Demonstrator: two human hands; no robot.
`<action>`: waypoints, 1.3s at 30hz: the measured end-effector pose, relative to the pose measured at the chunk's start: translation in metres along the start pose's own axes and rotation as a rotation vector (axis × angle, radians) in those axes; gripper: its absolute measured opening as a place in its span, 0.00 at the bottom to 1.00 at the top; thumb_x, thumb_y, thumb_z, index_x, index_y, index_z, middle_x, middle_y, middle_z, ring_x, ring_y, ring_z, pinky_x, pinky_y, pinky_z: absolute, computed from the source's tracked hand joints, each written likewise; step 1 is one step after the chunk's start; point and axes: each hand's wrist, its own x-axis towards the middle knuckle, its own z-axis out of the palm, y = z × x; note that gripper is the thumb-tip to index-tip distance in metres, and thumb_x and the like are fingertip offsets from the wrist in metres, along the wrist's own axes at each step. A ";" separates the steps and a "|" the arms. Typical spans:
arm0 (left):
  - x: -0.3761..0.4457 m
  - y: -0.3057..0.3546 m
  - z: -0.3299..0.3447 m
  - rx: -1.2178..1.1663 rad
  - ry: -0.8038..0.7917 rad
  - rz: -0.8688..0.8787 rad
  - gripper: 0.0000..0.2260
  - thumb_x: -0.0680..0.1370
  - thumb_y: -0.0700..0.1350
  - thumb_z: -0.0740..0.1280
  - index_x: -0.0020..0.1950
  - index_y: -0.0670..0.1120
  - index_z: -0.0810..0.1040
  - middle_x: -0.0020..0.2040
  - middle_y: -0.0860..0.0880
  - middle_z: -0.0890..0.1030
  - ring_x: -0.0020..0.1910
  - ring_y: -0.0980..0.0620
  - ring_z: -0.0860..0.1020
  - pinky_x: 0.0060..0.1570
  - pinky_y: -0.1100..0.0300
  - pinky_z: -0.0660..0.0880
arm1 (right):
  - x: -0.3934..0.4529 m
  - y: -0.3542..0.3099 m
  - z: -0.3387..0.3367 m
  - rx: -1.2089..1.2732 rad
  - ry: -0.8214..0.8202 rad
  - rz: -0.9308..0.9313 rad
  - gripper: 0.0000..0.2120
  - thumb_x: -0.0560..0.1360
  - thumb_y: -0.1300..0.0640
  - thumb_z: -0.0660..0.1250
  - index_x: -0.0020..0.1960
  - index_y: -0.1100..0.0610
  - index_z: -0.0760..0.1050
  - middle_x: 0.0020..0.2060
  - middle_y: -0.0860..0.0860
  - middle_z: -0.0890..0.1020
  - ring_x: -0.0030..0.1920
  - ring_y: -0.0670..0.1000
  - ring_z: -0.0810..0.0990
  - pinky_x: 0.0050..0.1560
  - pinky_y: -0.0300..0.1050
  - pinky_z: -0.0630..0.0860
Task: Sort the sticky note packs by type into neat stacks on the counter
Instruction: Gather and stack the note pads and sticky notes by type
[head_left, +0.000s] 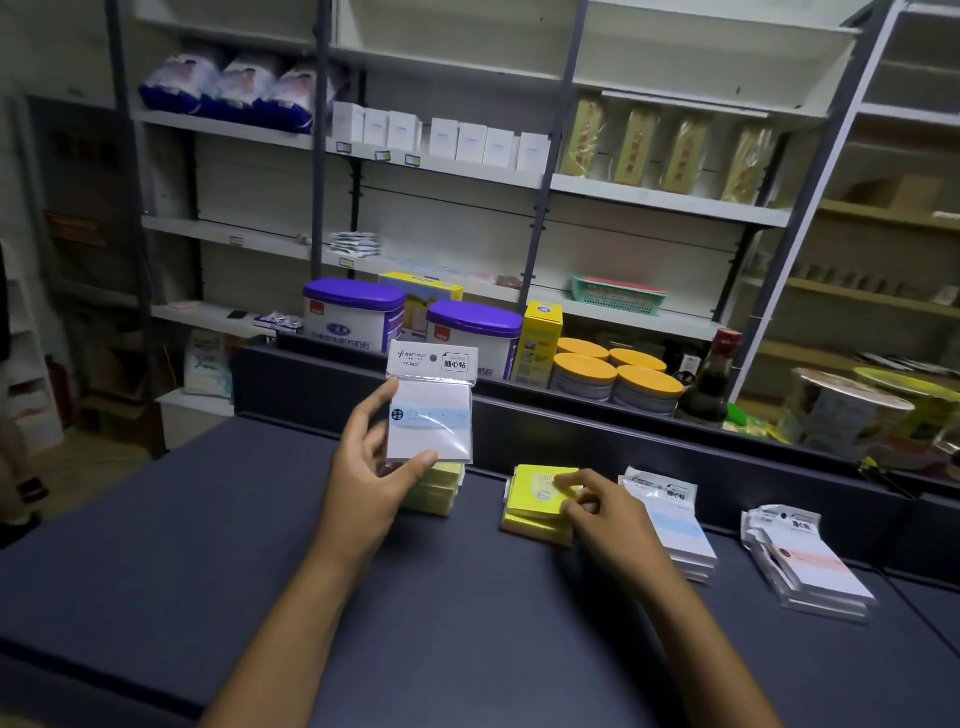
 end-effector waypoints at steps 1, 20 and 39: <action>0.001 0.000 0.000 0.007 0.000 0.000 0.33 0.74 0.29 0.71 0.72 0.55 0.68 0.62 0.49 0.82 0.61 0.51 0.81 0.52 0.63 0.79 | 0.001 0.000 0.002 -0.068 -0.014 -0.022 0.12 0.78 0.58 0.65 0.59 0.47 0.80 0.47 0.52 0.78 0.46 0.48 0.79 0.46 0.42 0.75; -0.008 0.005 0.034 0.074 -0.072 -0.036 0.33 0.73 0.29 0.71 0.73 0.52 0.68 0.61 0.52 0.82 0.61 0.55 0.80 0.55 0.61 0.79 | -0.016 0.016 -0.057 -0.530 0.057 -0.194 0.19 0.78 0.46 0.65 0.66 0.50 0.70 0.61 0.47 0.74 0.64 0.49 0.72 0.60 0.46 0.72; -0.013 -0.043 0.232 0.465 -0.295 -0.118 0.28 0.67 0.46 0.81 0.63 0.53 0.74 0.59 0.52 0.80 0.57 0.54 0.79 0.58 0.57 0.78 | -0.024 0.130 -0.186 -0.623 0.112 -0.088 0.15 0.80 0.41 0.59 0.62 0.49 0.71 0.58 0.46 0.76 0.60 0.50 0.73 0.57 0.47 0.71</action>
